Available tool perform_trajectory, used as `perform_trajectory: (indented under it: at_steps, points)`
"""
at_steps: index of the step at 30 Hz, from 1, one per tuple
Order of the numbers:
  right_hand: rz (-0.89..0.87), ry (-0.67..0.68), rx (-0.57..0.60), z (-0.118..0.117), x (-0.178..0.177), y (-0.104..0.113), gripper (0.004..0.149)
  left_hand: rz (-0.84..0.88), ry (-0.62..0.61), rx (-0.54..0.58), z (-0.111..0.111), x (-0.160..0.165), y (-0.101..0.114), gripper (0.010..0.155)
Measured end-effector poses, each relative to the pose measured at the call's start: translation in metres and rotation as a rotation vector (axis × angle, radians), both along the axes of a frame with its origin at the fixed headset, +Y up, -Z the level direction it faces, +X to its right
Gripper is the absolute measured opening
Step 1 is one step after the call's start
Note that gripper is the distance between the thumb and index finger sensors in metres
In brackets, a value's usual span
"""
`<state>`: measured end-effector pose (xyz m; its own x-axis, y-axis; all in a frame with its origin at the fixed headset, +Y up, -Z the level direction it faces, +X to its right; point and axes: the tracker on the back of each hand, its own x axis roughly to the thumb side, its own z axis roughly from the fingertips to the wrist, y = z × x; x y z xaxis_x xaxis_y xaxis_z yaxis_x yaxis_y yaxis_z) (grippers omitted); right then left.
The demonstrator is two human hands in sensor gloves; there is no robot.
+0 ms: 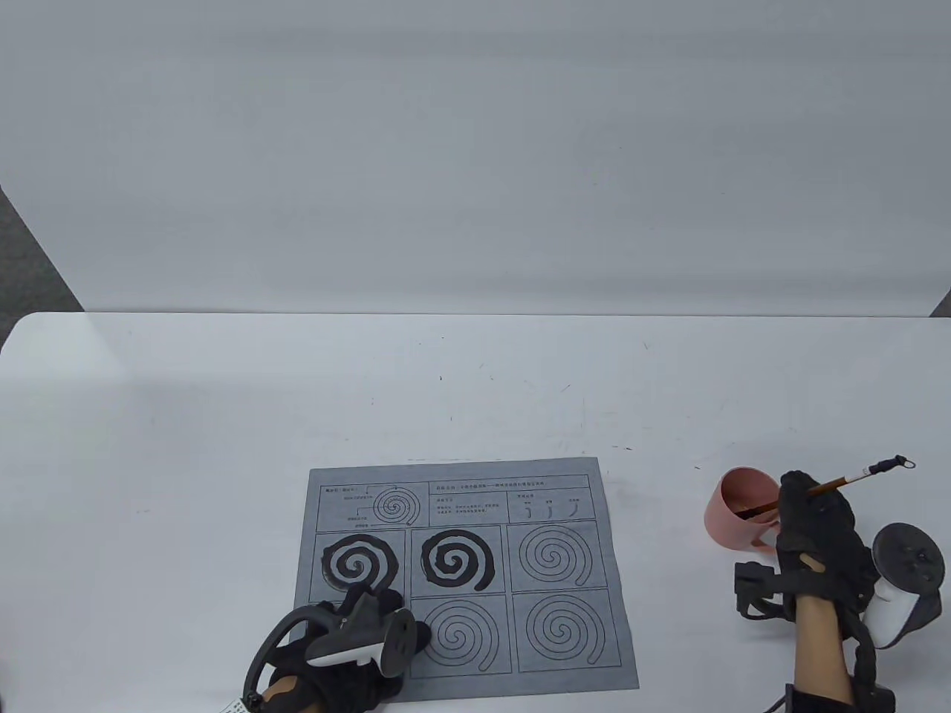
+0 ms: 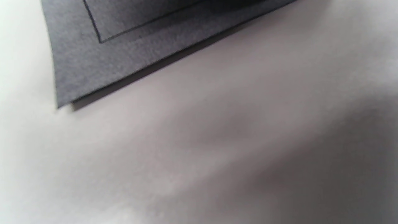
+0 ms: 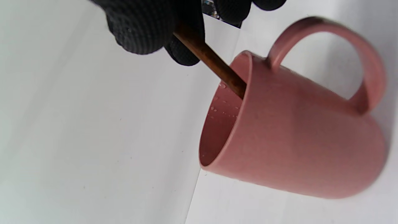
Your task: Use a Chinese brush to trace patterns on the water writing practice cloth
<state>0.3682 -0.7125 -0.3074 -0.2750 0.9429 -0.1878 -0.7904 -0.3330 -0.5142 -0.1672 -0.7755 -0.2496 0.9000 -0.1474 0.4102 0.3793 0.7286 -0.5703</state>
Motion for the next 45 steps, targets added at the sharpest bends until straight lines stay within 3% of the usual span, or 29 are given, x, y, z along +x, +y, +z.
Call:
perform_trajectory:
  at_steps: [7, 13, 21, 28, 33, 41, 45]
  points:
    - [0.252, 0.063, -0.009, 0.008, -0.024, 0.024, 0.043, -0.005, -0.001, -0.002, 0.000, 0.000, 0.000, 0.072]
    - [0.455, -0.011, 0.167, 0.022, -0.033, 0.048, 0.043, -0.008, -0.001, -0.003, 0.000, 0.000, 0.000, 0.072]
    - [0.305, -0.120, 0.290, 0.048, -0.002, 0.068, 0.040, -0.021, -0.007, -0.004, 0.001, 0.001, 0.000, 0.072]
    - [0.086, -0.200, 0.278, 0.058, 0.038, 0.052, 0.040, -0.028, -0.009, -0.004, 0.002, 0.002, -0.001, 0.074]
    - [0.049, -0.249, 0.206, 0.057, 0.051, 0.038, 0.041, -0.027, -0.008, -0.005, 0.002, 0.002, -0.001, 0.074]
    - [-0.025, -0.317, 0.218, 0.065, 0.062, 0.032, 0.041, -0.028, -0.009, -0.005, 0.002, 0.002, -0.002, 0.073]
    - [-0.090, -0.268, 0.333, 0.064, 0.059, 0.035, 0.041, -0.034, -0.011, -0.005, 0.003, 0.002, -0.001, 0.074]
